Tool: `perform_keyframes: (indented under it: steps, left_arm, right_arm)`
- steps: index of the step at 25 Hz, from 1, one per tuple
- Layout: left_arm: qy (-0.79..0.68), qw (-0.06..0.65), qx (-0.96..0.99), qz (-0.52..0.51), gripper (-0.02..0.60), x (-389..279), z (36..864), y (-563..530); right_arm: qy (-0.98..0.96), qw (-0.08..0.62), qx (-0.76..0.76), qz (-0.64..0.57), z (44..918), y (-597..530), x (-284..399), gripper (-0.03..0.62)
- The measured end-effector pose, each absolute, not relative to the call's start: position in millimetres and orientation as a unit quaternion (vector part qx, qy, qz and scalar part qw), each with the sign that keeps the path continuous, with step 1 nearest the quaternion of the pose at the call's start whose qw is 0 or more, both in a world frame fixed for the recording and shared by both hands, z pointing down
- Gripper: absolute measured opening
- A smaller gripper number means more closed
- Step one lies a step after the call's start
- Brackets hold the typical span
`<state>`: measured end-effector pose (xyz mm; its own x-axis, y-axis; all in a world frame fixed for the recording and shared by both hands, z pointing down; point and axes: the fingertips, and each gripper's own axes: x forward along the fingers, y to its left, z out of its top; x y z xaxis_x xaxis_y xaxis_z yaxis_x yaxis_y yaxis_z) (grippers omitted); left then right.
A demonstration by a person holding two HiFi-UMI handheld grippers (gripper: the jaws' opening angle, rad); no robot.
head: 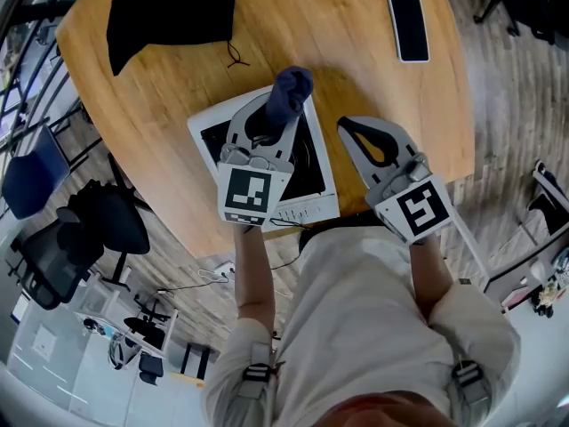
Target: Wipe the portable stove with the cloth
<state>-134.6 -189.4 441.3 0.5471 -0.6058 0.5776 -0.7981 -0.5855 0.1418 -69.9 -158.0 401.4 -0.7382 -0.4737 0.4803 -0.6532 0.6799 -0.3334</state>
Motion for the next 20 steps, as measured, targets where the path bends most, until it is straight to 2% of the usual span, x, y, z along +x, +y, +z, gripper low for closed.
perform_keyframes:
  steps: [11,20]
  left_arm:
    - [-0.382,0.225,0.836,0.323,0.094,-128,488,-187]
    - [-0.385,0.232,0.826,0.341,0.094,-129,495,-186]
  right_arm:
    - [-0.894,0.191,0.311,0.259,416,-157,-72,0.021]
    - [-0.895,0.193,0.311,0.255,415,-158,-74,0.021]
